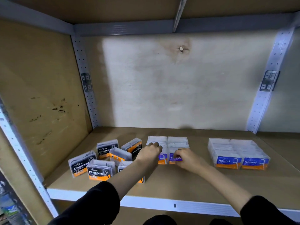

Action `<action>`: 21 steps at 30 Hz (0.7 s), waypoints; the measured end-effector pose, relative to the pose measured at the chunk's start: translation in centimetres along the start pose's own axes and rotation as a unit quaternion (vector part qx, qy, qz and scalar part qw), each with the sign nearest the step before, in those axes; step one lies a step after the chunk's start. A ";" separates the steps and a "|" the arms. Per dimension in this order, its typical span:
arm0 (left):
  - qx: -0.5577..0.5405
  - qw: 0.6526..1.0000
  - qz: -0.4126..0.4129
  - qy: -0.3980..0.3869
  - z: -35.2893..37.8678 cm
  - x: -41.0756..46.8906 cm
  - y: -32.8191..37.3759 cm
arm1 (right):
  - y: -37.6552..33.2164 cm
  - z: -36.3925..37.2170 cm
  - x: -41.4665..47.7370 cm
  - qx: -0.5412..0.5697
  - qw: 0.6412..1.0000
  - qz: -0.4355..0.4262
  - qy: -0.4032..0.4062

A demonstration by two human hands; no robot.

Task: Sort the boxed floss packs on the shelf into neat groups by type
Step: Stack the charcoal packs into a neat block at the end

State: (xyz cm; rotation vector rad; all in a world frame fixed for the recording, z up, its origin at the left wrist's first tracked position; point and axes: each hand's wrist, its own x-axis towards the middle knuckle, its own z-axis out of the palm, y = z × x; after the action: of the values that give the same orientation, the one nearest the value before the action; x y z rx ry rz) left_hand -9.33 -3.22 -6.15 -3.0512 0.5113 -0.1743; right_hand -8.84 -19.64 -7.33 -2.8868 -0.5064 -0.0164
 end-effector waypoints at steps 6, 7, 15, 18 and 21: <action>0.018 0.999 0.012 -0.035 0.8 1.8 -0.9 | 0.5 0.3 1.6 -0.051 0.999 0.002 0.010; 0.019 0.999 0.014 -0.038 0.9 1.8 -1.0 | 0.5 0.4 1.7 -0.057 0.998 0.002 0.011; 0.018 0.998 0.028 -0.045 1.7 2.9 -1.3 | 0.8 1.0 3.0 -0.074 0.997 -0.006 0.020; 0.016 0.999 0.030 -0.043 1.8 3.0 -1.4 | 1.0 1.2 3.0 -0.075 0.997 -0.008 0.018; 0.018 0.999 0.032 -0.040 1.9 2.9 -1.5 | 0.9 1.1 3.0 -0.073 0.997 -0.009 0.017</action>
State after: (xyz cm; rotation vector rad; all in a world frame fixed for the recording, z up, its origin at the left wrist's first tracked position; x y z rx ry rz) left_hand -5.96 -2.73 -7.69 -2.9882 0.5935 -0.0566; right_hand -5.72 -19.25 -8.43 -3.0188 -0.5471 -0.1083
